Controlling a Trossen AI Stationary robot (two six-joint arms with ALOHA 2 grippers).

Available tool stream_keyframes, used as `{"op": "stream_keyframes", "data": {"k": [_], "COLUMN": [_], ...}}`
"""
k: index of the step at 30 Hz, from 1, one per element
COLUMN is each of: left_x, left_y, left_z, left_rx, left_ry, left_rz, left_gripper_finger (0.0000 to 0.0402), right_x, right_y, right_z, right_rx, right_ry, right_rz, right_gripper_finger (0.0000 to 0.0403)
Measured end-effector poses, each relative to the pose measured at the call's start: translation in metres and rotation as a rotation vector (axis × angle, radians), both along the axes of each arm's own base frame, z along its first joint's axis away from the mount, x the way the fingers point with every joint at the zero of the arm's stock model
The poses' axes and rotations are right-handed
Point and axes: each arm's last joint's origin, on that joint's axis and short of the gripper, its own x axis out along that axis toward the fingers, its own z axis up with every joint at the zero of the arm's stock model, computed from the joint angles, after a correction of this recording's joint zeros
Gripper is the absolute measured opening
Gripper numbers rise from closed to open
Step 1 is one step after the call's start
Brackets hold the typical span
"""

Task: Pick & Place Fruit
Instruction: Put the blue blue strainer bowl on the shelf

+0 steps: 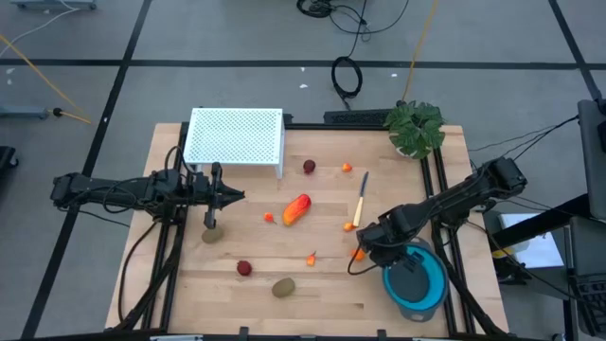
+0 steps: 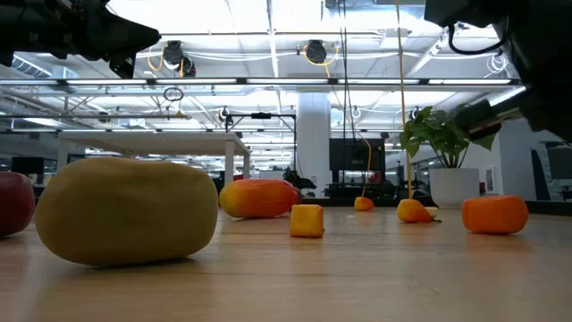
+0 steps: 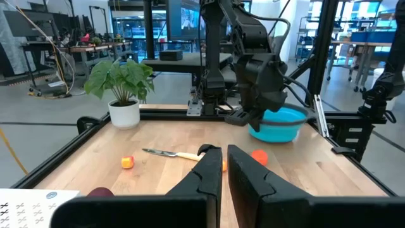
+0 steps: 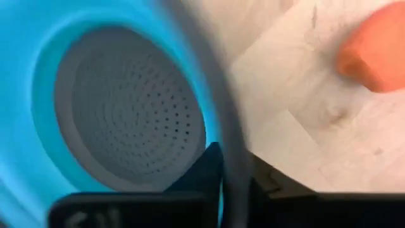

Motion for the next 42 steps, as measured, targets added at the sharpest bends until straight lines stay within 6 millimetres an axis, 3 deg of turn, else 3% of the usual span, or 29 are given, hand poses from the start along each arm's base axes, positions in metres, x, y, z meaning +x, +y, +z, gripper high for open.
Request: {"op": "stream_keyframes", "data": {"k": [10, 19, 27, 35, 42], "left_x": [0.000, -0.001, -0.002, -0.002, -0.003], "left_y": [0.000, 0.000, 0.000, 0.000, 0.000], "left_z": [0.002, 0.014, 0.020, 0.020, 0.025], "left_rx": [-0.006, -0.141, -0.139, -0.140, -0.139], "left_ry": [-0.018, -0.142, -0.207, -0.207, -0.264], "left_rz": [-0.001, -0.009, -0.016, -0.016, -0.020], "left_gripper_finger": [0.0024, 0.0024, 0.0024, 0.0024, 0.0024], "right_x": [-0.008, -0.019, -0.023, -0.011, 0.003], "right_y": [-0.006, -0.030, -0.062, -0.088, -0.105], "right_z": [0.023, 0.075, 0.117, 0.154, 0.167], "right_rx": [0.022, 0.126, 0.243, 0.378, 0.284], "right_ry": [-0.045, -0.197, -0.496, -0.894, -1.184], "right_rz": [-0.179, -0.493, -0.851, -1.135, -1.330], "right_gripper_finger": [0.0005, 0.0003, 0.0002, 0.0002, 0.0002]}}
